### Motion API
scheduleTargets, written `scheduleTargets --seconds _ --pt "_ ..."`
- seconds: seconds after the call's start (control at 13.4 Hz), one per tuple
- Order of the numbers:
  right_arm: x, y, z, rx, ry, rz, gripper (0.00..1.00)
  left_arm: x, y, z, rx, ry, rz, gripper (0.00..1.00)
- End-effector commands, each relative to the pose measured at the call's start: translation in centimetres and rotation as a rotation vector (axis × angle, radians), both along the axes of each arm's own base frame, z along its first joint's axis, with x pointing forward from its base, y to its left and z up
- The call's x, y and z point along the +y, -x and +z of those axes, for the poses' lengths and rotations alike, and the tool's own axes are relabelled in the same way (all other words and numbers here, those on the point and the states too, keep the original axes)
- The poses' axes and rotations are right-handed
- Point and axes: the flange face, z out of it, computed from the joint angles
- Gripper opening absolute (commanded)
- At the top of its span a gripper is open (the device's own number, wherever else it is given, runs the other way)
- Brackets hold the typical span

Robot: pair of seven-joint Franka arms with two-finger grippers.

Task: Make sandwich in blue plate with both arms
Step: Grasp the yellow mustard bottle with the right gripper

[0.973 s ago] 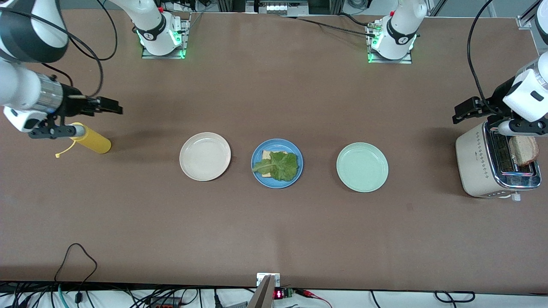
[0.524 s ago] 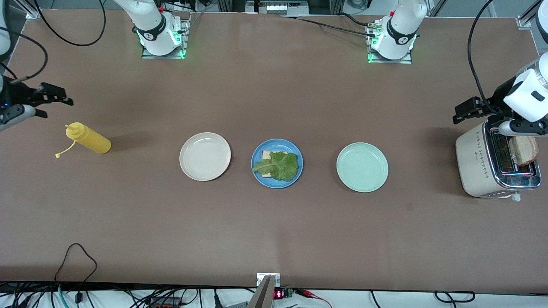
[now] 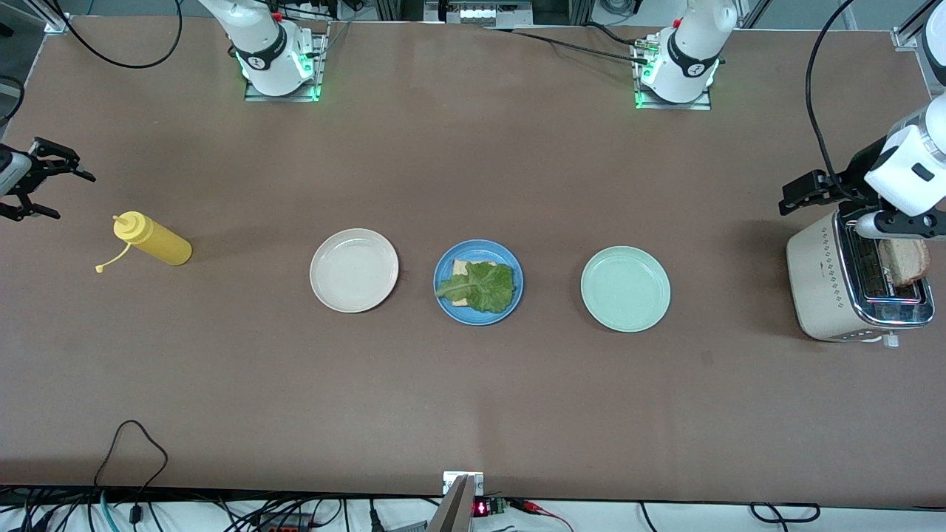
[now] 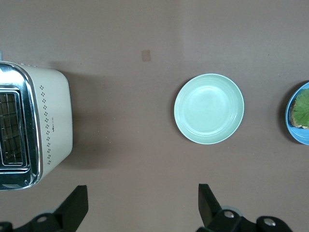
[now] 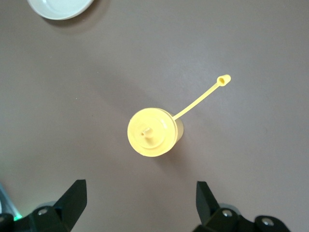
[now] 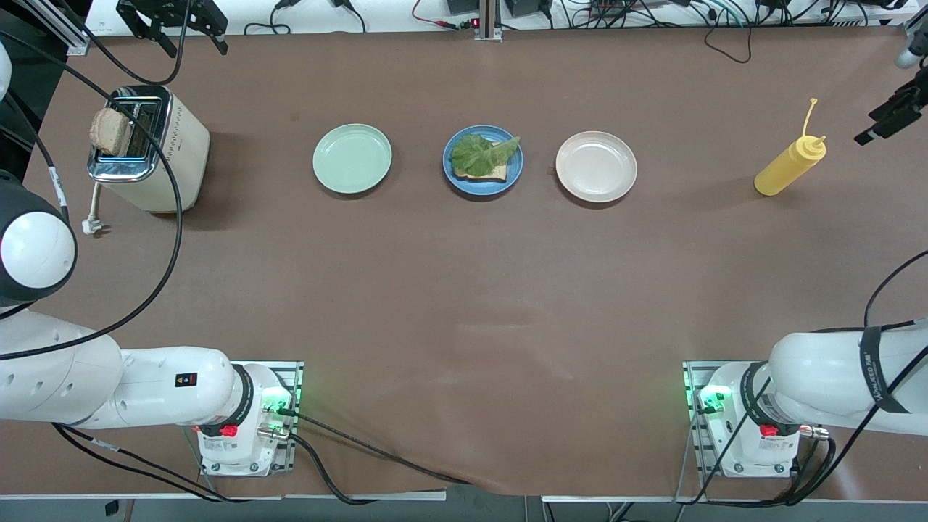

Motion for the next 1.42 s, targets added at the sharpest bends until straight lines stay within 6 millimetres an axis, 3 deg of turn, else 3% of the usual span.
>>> scheduleTargets --seconds 0.0,0.15,0.3,0.67,1.12,1.35 --pt "-2.2 0.6 -3.6 -0.076 -0.098 0.097 1.00 -0.1 -0.4 0.7 0.002 -0.015 -0.015 1.00" --pt "-4.5 1.8 -7.1 -0.134 -0.175 0.169 1.00 0.1 -0.4 0.8 -0.002 -0.006 -0.008 1.00" --pt "-5.5 2.1 -9.8 -0.216 -0.241 0.240 1.00 0.2 -0.5 0.8 -0.005 -0.009 -0.006 1.00" --pt "-7.9 4.1 -18.3 -0.342 -0.386 0.226 1.00 -0.4 -0.2 1.2 -0.007 -0.006 -0.017 1.00" --pt "-8.8 2.1 -23.6 -0.451 -0.565 0.279 1.00 -0.7 -0.3 0.7 0.004 -0.005 -0.022 1.00" --pt "-8.7 2.2 -25.7 -0.476 -0.598 0.270 1.00 -0.5 -0.4 0.6 0.001 -0.005 -0.021 1.00"
